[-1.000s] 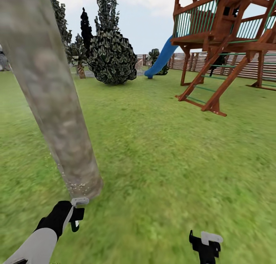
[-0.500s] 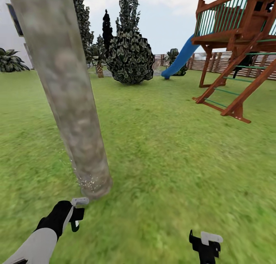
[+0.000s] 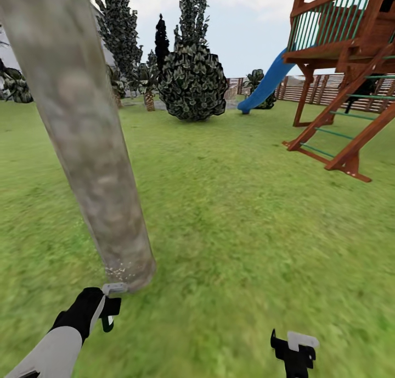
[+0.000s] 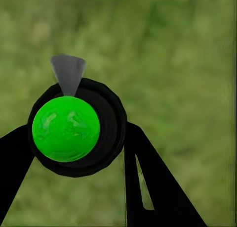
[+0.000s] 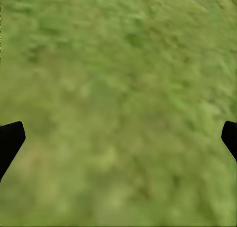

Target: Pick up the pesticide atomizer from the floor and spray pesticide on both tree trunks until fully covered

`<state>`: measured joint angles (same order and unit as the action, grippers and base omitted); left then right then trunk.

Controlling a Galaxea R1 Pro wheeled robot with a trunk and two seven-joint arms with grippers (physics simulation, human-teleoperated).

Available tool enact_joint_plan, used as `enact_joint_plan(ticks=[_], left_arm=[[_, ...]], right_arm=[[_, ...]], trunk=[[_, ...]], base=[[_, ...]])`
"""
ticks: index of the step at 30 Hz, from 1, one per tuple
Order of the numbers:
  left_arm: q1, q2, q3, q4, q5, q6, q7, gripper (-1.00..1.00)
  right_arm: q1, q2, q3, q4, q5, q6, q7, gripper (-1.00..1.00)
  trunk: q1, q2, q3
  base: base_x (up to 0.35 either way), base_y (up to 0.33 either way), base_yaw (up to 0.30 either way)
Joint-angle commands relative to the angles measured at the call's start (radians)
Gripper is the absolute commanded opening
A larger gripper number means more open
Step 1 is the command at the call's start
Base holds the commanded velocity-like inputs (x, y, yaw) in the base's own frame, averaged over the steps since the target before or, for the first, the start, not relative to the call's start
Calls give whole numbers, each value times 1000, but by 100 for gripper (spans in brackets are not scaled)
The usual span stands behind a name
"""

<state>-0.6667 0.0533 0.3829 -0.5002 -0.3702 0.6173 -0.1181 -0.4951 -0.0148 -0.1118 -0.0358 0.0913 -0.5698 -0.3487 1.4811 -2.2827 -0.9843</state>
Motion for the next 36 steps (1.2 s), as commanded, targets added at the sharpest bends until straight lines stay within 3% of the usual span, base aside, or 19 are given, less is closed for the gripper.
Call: enact_joint_plan(ticks=[1,10,16,17,18,19,21,24,27,29,31,33,34,36], left_arm=[[-1,-1,7,-2,-11,4,-9,-100],[-3,-28,0,-21,-11,-1,-11,-100],[-30,-98,-17,-31,-14,2,-21,-100],[-39,-99,-29,-43,-15,9,-24,-100],[-41,-89,-32,-56,-15,13,-25,-100],[-40,-49,-34,-86,-14,16,-31,-100],[-38,-13,-35,-98,-13,18,-47,-100],[-42,-29,-44,-108,-16,16,-54,-100],[-57,-76,-108,-123,-16,18,-48,-100],[-72,-81,-122,-140,-15,22,-49,-100],[-94,-62,-120,-144,-15,36,-54,-100],[-105,4,-118,-144,-10,53,-59,-100],[-106,21,-124,-144,-10,58,-73,-100],[-107,19,-128,-144,-11,61,-85,-100]], right_arm=[[0,0,-8,1,10,-2,-3,100],[0,-1,-8,0,10,-2,-3,100],[0,-1,-8,1,10,-2,-3,100],[0,-1,-8,1,9,-2,-3,100],[0,-3,-8,1,9,-1,-3,100],[0,-5,-9,0,9,-2,-3,100],[0,-6,-9,0,8,-2,-3,100],[0,-7,-8,0,8,-1,-3,100],[0,-7,-9,0,9,-1,-3,100],[0,-7,-9,0,9,-1,-3,100],[0,-7,-8,0,8,-1,-3,100],[0,-7,-9,0,9,-1,-3,100],[0,-7,-9,0,9,-1,-3,100],[0,-7,-8,1,10,-1,-3,100]], trunk=[[0,0,-1],[0,0,-1],[0,0,-1],[0,0,-1],[0,0,-1],[0,0,-1],[0,0,-1],[0,0,-1],[0,0,-1],[0,0,-1],[0,0,-1],[0,0,-1],[0,0,-1],[0,0,-1]], base=[[115,-258,245],[-168,-211,276],[-46,-17,210],[-1,-1,23],[-1,0,9],[0,0,2],[0,0,1],[-169,0,0],[-230,0,0],[-31,0,0],[-8,0,0],[-2,0,0],[0,0,0],[0,0,0]])
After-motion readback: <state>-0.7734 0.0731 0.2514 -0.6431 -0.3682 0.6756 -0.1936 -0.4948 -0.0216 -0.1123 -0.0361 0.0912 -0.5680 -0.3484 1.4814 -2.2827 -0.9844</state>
